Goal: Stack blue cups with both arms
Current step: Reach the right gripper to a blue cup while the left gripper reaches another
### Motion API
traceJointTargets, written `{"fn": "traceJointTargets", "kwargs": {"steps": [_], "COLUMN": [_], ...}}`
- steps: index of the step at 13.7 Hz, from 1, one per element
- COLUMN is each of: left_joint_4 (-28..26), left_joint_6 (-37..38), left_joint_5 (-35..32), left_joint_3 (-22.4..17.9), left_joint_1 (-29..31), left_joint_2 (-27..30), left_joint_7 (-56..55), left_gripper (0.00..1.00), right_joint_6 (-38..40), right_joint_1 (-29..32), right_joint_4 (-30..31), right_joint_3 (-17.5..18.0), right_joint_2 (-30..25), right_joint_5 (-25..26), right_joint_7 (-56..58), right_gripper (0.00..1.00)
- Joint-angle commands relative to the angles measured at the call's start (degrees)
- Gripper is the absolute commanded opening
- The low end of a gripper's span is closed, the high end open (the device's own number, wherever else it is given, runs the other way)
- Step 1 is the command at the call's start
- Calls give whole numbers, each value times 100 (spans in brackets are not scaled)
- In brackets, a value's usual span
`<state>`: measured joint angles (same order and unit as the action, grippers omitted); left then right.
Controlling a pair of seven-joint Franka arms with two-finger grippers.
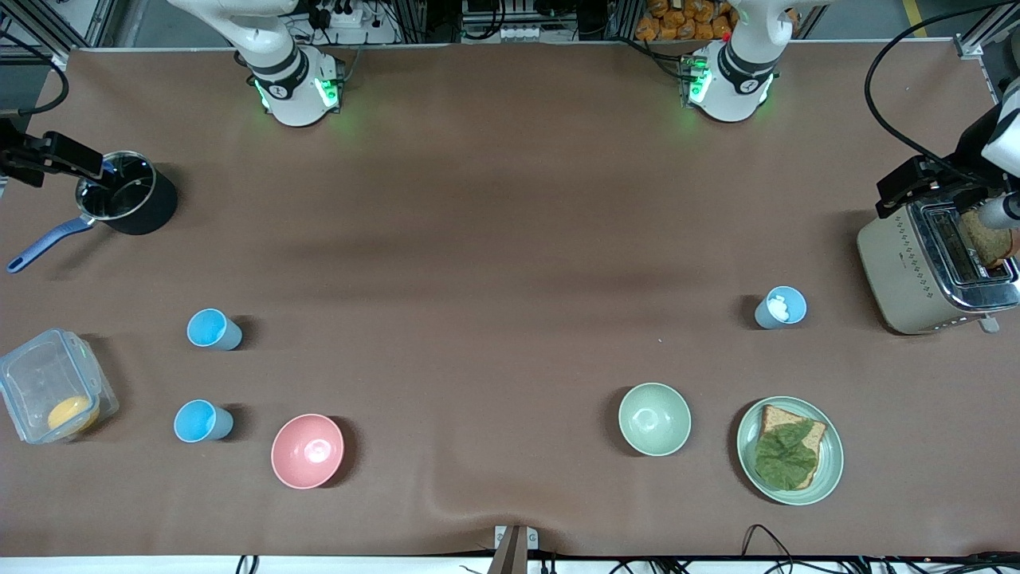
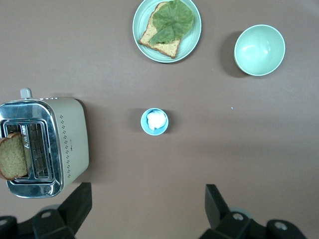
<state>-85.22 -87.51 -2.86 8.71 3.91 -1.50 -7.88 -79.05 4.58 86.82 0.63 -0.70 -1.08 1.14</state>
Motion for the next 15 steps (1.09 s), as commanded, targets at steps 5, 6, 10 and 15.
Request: {"fn": "traceJointTargets", "kwargs": {"steps": [5, 6, 10, 15], "left_joint_4": [14, -12, -223, -1539], "left_joint_6": [23, 32, -108, -1643], "left_joint_5": [66, 57, 110, 127], "left_joint_3": [0, 0, 0, 17], "left_joint_1": [84, 84, 145, 400], "left_joint_2": [36, -42, -577, -869], "left_joint_7": [102, 111, 103, 111], "left_gripper": [100, 100, 100, 100], "right_joint_6": [12, 12, -14, -496], "right_joint_1": [122, 130, 314, 850], "right_joint_4": [107, 107, 107, 115], "right_joint_3": [77, 68, 33, 24], "right_joint_2": [-97, -79, 166, 1175], "right_joint_5": [-95, -86, -77, -68], "right_joint_7": [89, 89, 89, 80], "right_gripper": [100, 100, 100, 100]}}
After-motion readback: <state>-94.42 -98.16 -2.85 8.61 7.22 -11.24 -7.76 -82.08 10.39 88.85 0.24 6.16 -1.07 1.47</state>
